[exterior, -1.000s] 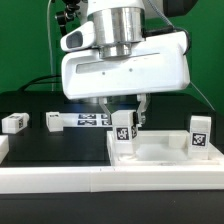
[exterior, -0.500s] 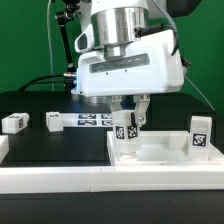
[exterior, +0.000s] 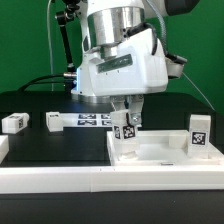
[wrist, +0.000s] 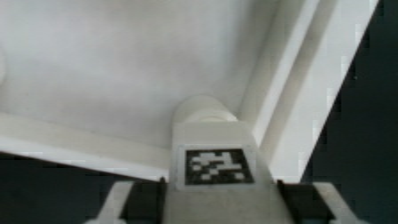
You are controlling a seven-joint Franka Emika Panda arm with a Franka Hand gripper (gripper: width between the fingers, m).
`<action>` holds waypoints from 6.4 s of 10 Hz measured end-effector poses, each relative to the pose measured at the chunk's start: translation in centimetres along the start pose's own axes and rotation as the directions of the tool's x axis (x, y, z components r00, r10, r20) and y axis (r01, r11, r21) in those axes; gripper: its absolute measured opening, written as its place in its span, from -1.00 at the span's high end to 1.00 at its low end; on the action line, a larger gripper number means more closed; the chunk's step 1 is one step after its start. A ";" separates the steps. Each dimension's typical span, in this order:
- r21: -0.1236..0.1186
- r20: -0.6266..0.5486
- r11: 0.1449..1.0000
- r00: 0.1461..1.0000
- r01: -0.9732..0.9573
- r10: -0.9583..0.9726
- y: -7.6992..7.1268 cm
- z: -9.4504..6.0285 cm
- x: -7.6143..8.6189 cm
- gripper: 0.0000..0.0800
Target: Assemble square table
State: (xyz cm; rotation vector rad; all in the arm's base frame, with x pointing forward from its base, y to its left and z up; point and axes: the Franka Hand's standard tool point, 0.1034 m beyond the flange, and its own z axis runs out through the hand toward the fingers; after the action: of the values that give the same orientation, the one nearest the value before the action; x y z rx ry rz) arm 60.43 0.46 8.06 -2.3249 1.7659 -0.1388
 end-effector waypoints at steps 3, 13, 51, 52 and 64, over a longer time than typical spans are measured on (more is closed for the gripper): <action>0.001 0.003 0.990 0.990 -0.138 0.138 -0.1 0.0 -0.2 0.27; -0.006 0.006 0.904 0.904 0.428 -0.428 0.0 0.1 -0.3 -0.62; 0.011 -0.015 0.982 0.982 -0.188 0.188 -0.4 0.4 -0.1 0.27; 0.011 -0.015 0.982 0.982 -0.189 0.189 -0.4 0.4 -0.1 0.27; -0.047 0.020 0.763 0.764 0.645 -0.645 -0.4 0.4 -0.9 -0.62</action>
Offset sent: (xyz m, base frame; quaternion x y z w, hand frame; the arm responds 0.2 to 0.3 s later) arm 0.0000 0.0000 0.0000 0.0000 0.0000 0.0000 1.0000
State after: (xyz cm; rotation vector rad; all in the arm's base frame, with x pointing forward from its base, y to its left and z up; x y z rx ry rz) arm 60.66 1.44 7.84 -2.8678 0.8844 -0.1972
